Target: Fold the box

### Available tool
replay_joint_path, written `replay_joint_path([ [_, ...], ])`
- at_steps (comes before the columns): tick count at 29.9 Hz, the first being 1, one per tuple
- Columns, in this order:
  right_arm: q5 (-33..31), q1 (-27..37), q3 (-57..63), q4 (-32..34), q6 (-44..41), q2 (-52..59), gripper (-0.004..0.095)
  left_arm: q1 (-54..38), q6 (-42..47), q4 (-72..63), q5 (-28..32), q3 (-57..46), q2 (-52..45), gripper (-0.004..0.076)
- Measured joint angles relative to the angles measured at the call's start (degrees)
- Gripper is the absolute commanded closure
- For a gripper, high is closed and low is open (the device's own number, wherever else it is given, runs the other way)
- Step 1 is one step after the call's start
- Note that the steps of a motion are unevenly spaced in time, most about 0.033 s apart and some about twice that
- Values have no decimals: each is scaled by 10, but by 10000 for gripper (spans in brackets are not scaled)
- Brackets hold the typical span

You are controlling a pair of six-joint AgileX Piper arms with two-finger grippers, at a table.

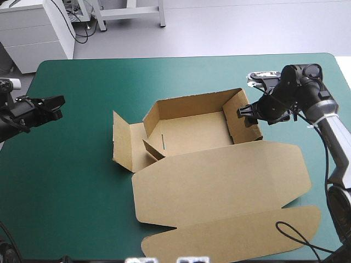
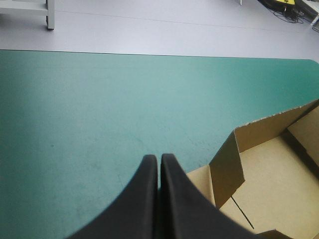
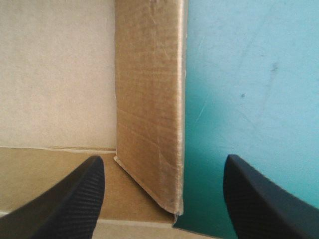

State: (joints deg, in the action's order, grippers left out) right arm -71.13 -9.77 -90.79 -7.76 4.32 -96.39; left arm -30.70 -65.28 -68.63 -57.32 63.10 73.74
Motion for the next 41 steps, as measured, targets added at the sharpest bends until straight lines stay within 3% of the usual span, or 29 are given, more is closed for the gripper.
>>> replay_joint_path([
  [11,4,0,9,0,12,-79,274,0,0,0,8,0,0,715],
  [13,4,0,9,0,12,-92,313,0,0,0,8,0,0,715],
  [15,6,0,9,0,13,-104,441,0,0,0,8,0,0,715],
  [19,9,0,7,0,12,-113,933,0,1,0,9,0,0,715],
  [35,6,0,-41,-15,45,-113,927,0,31,-3,19,0,3,715],
  [41,5,3,-41,-15,77,-52,927,0,66,-46,42,0,40,715],
])
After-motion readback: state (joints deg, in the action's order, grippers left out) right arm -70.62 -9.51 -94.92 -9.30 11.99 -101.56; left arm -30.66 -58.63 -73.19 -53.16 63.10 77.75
